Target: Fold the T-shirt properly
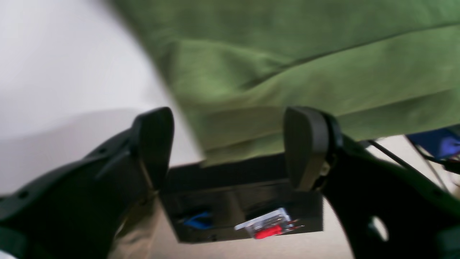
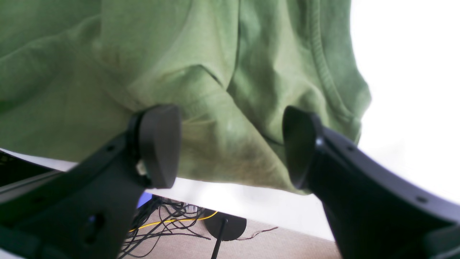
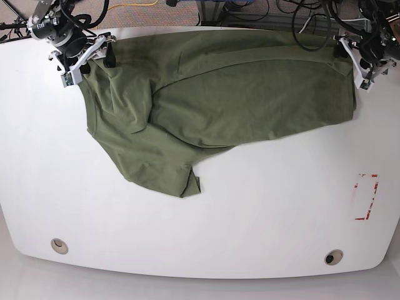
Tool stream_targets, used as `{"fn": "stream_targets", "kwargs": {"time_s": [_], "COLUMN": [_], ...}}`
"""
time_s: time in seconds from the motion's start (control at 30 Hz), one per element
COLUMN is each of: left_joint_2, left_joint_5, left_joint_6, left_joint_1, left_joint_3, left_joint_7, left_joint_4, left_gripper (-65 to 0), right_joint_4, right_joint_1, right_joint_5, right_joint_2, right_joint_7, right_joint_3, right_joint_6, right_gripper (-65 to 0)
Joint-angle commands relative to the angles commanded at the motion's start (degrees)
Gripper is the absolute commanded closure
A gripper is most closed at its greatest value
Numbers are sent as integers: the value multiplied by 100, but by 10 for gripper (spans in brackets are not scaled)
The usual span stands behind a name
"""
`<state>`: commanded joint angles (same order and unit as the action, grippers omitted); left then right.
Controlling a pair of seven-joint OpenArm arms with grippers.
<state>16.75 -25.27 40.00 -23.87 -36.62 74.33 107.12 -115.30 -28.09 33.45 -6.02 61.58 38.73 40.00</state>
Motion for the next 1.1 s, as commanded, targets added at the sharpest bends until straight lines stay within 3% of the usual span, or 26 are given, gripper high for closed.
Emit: {"fn": "stream_targets", "kwargs": {"time_s": [0.5,0.7,1.0,1.1], "left_joint_2": [70,9,35,26], "left_joint_5": [0,9,-26,-9], "left_joint_6": [0,0,0,0], "left_joint_1": [97,114,123,123], "left_joint_3": [35,44,176,176], "left_joint_7": [-26,0,0,0], "left_joint_4": [-35,-185,-352,-360], "left_gripper": [-467,-413,-403,-351], "right_joint_4": [0,0,0,0], "right_joint_1": [9,9,9,18], "right_joint_5": [0,0,0,0], "right_joint_2": [0,0,0,0], "right_joint_7": [0,0,0,0], "right_joint_3": [0,26,18,9], "right_joint_6": [0,0,0,0], "right_gripper": [-422,-422,-422,-422]}}
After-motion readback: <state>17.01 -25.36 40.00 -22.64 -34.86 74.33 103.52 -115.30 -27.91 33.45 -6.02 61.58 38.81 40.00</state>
